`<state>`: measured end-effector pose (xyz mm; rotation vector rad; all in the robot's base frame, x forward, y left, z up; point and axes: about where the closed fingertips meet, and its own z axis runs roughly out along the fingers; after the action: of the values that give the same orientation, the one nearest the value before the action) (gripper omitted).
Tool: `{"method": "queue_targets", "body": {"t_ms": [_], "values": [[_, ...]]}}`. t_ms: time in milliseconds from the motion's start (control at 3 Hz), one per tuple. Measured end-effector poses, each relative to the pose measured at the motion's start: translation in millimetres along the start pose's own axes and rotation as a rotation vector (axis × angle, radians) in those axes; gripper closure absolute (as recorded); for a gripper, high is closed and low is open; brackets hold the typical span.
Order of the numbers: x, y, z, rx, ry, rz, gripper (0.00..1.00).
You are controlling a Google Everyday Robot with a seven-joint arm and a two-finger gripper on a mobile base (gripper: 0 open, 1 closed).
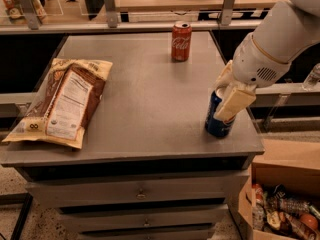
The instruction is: Move pepsi can near brown chip bag
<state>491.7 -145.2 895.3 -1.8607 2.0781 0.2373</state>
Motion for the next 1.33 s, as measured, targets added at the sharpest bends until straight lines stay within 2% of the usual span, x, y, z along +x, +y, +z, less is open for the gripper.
{"method": "queue_targets", "body": {"t_ms": [667,1000,1333], "values": [[-1.8,0.5,-0.1,0.003,0.000,-0.003,0.96],[-2.4,0.6,-0.1,0.004,0.000,-0.004,1.00],[-34.0,2.4,-3.7,-0.003,-0.051,-0.080,1.00]]}}
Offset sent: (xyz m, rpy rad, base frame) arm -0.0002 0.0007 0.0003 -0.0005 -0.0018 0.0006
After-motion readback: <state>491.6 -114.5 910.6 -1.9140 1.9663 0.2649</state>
